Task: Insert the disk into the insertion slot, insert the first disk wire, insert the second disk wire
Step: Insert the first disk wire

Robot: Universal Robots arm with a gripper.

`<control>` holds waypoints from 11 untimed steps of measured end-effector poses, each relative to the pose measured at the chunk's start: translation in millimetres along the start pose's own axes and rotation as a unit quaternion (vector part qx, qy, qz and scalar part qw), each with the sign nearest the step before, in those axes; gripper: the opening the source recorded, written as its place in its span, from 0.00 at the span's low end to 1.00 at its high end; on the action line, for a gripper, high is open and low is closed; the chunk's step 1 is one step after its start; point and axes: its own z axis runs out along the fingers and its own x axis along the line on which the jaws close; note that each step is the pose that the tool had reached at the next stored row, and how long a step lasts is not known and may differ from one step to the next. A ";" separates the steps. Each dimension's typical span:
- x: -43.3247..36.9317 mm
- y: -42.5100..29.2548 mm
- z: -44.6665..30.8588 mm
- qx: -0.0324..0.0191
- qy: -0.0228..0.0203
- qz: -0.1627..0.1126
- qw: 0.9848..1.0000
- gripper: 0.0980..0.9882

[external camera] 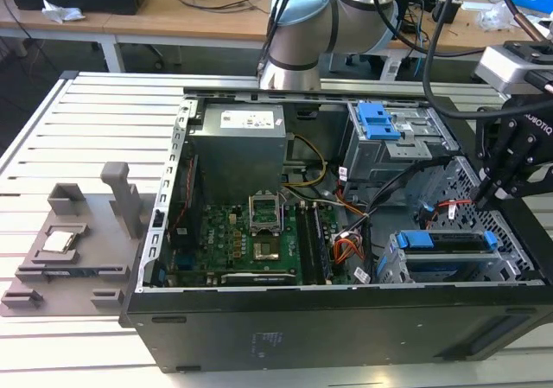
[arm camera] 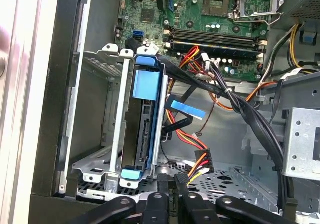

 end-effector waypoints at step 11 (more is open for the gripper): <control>0.3 0.8 -4.8 0.000 0.000 0.000 1.000 0.08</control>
